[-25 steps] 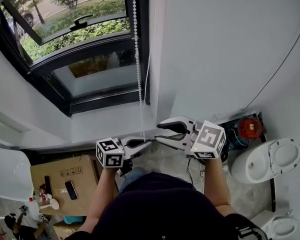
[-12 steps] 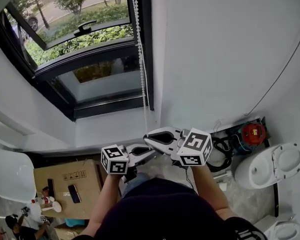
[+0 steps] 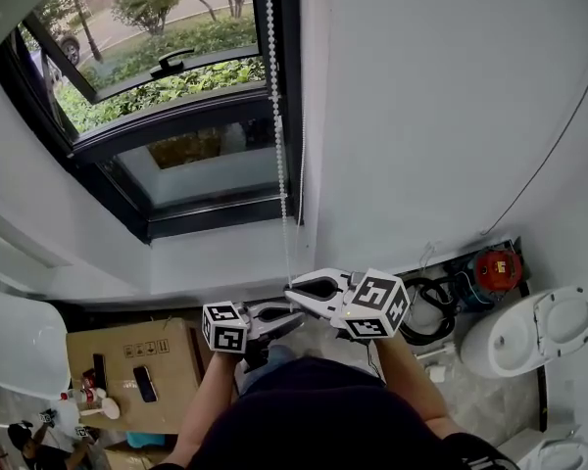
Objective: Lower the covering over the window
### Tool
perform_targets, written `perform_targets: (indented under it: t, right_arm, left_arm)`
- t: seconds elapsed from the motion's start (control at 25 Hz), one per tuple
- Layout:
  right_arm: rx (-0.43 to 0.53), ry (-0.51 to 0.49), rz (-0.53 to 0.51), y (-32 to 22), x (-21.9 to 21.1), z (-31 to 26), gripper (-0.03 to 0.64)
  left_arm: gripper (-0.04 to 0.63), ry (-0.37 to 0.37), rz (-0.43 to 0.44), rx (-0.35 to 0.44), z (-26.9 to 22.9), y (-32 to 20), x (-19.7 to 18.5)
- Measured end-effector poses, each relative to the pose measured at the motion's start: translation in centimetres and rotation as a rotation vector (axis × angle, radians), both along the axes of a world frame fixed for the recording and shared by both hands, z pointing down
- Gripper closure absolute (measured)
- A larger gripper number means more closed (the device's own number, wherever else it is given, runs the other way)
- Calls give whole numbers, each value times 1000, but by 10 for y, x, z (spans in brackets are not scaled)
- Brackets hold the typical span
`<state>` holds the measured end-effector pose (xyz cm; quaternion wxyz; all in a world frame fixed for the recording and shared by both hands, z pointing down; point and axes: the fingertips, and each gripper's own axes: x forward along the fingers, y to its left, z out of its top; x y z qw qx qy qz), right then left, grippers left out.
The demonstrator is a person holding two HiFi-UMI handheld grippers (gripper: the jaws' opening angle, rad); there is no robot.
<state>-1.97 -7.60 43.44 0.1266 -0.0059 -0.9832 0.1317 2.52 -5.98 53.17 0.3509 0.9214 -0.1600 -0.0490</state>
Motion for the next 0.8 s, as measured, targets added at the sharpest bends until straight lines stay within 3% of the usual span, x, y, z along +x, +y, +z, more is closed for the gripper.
perform_targets:
  t: [0.2, 0.4, 0.6, 0.8]
  right_arm:
    - [-13, -3, 10, -10, 5, 3, 603]
    - [-35, 55, 17, -11, 12, 27, 603]
    - [-38, 52, 16, -12, 15, 29, 603]
    - [-24, 74, -5, -14, 16, 29, 603]
  left_arm:
    - [577, -12, 3, 23, -1, 0, 3]
    - [577, -145, 64, 20, 18, 11, 9]
    - [577, -97, 25, 1, 17, 10, 3]
    - [577, -146, 56, 38, 15, 11, 7]
